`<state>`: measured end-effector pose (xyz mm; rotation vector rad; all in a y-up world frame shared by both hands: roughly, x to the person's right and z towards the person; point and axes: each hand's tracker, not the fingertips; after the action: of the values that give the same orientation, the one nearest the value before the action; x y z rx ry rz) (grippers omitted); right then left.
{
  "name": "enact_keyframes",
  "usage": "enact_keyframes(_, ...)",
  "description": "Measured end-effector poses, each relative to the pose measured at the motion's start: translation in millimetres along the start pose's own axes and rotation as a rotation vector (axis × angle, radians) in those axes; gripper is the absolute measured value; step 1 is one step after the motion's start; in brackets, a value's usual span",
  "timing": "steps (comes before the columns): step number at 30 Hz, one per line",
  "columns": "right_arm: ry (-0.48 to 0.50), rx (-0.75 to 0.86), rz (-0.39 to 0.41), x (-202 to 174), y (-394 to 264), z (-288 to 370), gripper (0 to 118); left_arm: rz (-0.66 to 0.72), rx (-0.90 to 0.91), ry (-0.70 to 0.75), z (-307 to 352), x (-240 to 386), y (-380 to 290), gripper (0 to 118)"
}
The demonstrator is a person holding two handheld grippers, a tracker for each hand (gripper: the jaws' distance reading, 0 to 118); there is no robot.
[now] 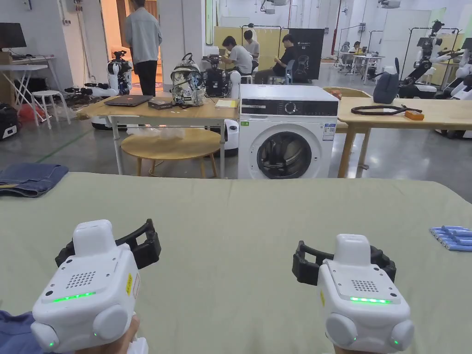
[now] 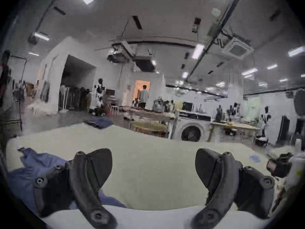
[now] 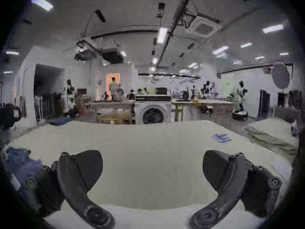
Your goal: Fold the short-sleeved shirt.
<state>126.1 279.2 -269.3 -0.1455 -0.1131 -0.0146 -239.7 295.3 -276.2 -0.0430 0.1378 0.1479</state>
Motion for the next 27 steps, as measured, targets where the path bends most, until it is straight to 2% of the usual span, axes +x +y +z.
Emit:
enact_keyframes(3,-0.029,0.008,0.010,-2,3,2,118,-0.036,-0.010,0.025,-2,0,1,102)
enact_keyframes(4,-0.038,0.010,0.011,-2,3,3,113,-0.046,-0.008,0.027,-4,-1,-1,97)
enact_keyframes(5,-0.047,0.017,0.011,-2,3,4,102,-0.061,-0.008,0.028,-5,-1,-1,88)
enact_keyframes(8,-0.091,0.017,0.018,-4,3,4,4,-0.106,-0.023,0.030,-10,-1,-4,33)
enact_keyframes(9,-0.089,0.018,0.011,-4,3,7,0,-0.114,-0.023,0.030,-11,-1,-5,13)
enact_keyframes(12,-0.067,-0.001,-0.008,-2,6,8,0,-0.139,-0.022,0.036,-5,4,-3,0)
enact_keyframes(21,-0.078,0.026,0.024,-2,12,13,0,-0.140,-0.040,0.005,12,12,7,0)
enact_keyframes(27,-0.043,0.029,0.009,-22,17,10,0,-0.138,-0.041,0.034,16,-34,11,0)
